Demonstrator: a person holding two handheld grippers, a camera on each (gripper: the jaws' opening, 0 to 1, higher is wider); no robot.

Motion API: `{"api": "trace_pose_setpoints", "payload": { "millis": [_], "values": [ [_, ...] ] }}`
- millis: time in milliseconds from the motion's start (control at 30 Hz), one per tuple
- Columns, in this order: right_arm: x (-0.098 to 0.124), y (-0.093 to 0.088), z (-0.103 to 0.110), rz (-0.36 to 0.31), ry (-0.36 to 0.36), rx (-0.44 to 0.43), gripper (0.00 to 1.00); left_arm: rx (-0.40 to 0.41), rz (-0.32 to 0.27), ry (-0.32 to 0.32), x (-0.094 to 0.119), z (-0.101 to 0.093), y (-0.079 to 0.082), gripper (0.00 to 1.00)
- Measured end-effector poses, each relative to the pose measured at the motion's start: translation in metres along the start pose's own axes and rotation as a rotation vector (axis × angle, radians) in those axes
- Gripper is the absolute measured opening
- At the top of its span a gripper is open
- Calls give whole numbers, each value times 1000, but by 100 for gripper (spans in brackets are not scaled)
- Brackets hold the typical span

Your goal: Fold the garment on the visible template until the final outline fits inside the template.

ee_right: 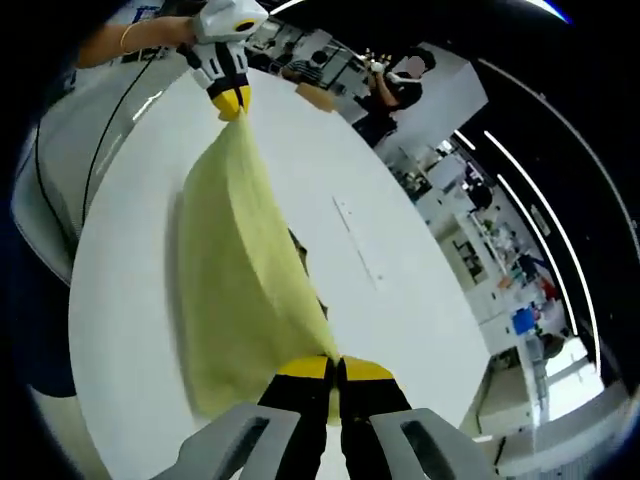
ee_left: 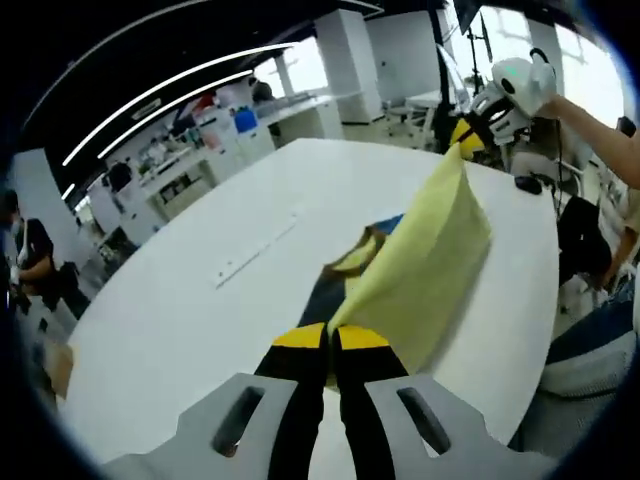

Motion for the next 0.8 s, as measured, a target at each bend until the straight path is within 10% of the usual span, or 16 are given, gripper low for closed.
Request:
{"api": "trace_pose_setpoints", "payload": {
  "millis": [800],
  "values": [
    [-97, -19, -10, 108, -17, -147, 0, 64, 72, 36, -101, 33, -16, 0]
  ]
}}
Point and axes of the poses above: the point that each gripper's makers call its tool centre point, and the gripper's own axes: x roughly backward along the fingers, z roughly to its left, y roughly out of its top, the point moved 2 cm from there along x, roughly backward along the fingers, and after that the axes turned 10 degrees about z, right-handed, at the moved point
